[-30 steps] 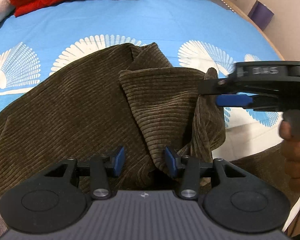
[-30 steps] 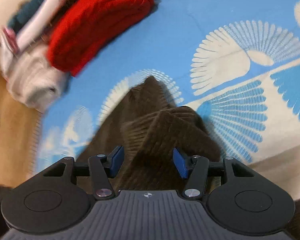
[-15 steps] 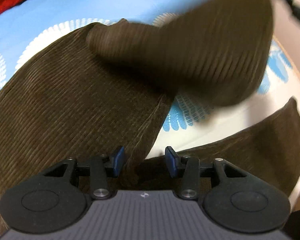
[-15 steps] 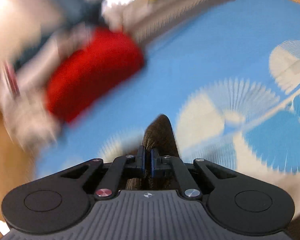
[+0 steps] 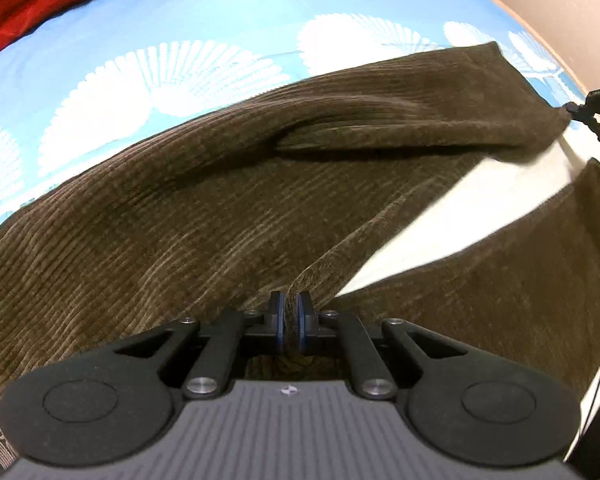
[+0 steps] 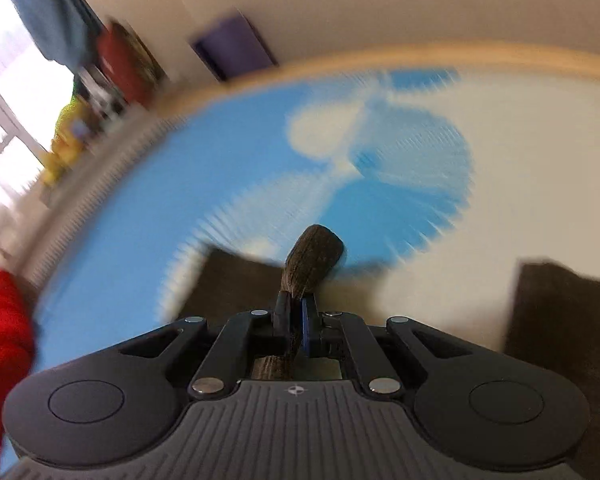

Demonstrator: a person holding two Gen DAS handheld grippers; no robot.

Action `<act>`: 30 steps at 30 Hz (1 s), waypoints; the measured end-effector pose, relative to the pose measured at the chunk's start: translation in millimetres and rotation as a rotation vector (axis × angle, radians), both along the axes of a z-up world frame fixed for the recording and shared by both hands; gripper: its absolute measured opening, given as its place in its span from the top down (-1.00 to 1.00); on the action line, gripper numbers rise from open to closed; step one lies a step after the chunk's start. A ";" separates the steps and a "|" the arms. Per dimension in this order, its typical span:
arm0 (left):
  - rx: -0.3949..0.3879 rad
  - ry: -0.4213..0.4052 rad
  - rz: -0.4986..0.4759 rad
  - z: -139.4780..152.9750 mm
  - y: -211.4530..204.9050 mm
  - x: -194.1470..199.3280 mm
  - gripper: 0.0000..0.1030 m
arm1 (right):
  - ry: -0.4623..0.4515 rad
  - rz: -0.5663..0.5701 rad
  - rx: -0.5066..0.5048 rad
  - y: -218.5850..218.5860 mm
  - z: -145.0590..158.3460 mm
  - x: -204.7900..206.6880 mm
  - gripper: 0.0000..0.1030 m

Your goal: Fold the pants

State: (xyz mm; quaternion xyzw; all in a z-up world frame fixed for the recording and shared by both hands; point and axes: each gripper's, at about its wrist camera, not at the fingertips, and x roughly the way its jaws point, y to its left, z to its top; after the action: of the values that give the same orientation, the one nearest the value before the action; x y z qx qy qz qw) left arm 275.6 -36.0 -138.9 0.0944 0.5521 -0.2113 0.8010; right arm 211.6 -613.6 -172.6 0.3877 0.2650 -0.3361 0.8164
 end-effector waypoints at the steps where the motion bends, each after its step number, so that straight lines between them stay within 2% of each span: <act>1: -0.005 -0.001 -0.014 1.9 -2.0 -1.0 0.87 | 0.004 -0.013 0.000 -1.2 -1.1 -4.4 0.91; 4: -0.051 0.005 -0.083 9.8 1.5 -3.1 0.87 | -0.032 -0.044 -0.104 1.0 22.7 -12.0 0.91; 6: -0.074 0.019 -0.124 13.1 6.0 -5.2 0.86 | 0.019 -0.101 -0.157 -0.9 24.7 -16.4 0.91; 7: -0.074 0.025 -0.133 13.4 8.1 -5.9 0.84 | 0.069 -0.139 -0.133 -8.3 17.5 -19.6 0.91; 8: -0.076 0.022 -0.149 15.3 10.5 -8.0 0.80 | 0.126 -0.158 -0.068 -16.2 4.0 -21.2 0.84; 10: -0.137 0.020 -0.173 25.1 23.7 -7.3 0.77 | 0.210 -0.135 0.052 -22.2 -17.4 -20.0 0.80; 11: -0.182 0.016 -0.170 32.8 30.9 -8.4 0.64 | 0.229 -0.140 0.039 -19.8 -17.3 -22.4 0.75; 12: -0.236 -0.004 -0.152 44.1 43.6 -7.9 0.38 | 0.226 -0.145 0.012 -17.6 -11.5 -23.5 0.75; 13: -0.273 -0.030 -0.124 53.2 56.5 -6.8 0.23 | 0.205 -0.145 -0.021 -14.2 -1.5 -23.8 0.74; 14: -0.312 -0.070 -0.070 64.2 75.7 -4.5 0.10 | 0.180 -0.132 -0.049 -10.1 11.2 -21.2 0.65; 15: -0.336 -0.096 -0.016 71.9 93.1 -2.5 0.10 | 0.156 -0.105 -0.077 -5.8 19.6 -20.1 0.53; 16: -0.360 -0.111 0.054 77.4 115.9 0.9 0.10 | 0.130 -0.069 -0.111 3.4 30.6 -19.8 0.29; 17: -0.377 -0.119 0.132 80.4 141.2 3.6 0.10 | 0.100 -0.025 -0.146 14.3 42.6 -19.8 0.20; 19: -0.374 -0.129 0.261 82.3 186.4 0.5 0.10 | 0.041 0.086 -0.202 39.2 68.5 -17.5 0.19; 22: -0.307 -0.121 0.411 70.2 247.5 -4.9 0.10 | -0.057 0.297 -0.278 88.5 108.7 -23.2 0.19; 24: -0.285 -0.080 0.485 59.4 281.4 -12.4 0.10 | -0.110 0.460 -0.339 121.5 134.6 -30.1 0.19; 28: -0.239 0.011 0.542 27.4 317.1 -37.6 0.06 | -0.163 0.723 -0.406 173.7 169.1 -64.1 0.18; 30: -0.245 0.051 0.557 9.5 323.0 -45.7 -0.11 | -0.173 0.796 -0.409 188.9 177.6 -83.7 0.16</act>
State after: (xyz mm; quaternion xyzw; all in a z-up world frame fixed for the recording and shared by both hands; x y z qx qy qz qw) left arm 229.9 287.0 -129.4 -0.1631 0.5470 -0.0510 0.8195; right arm 128.0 -424.7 5.0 0.1131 0.2525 -0.0079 0.9609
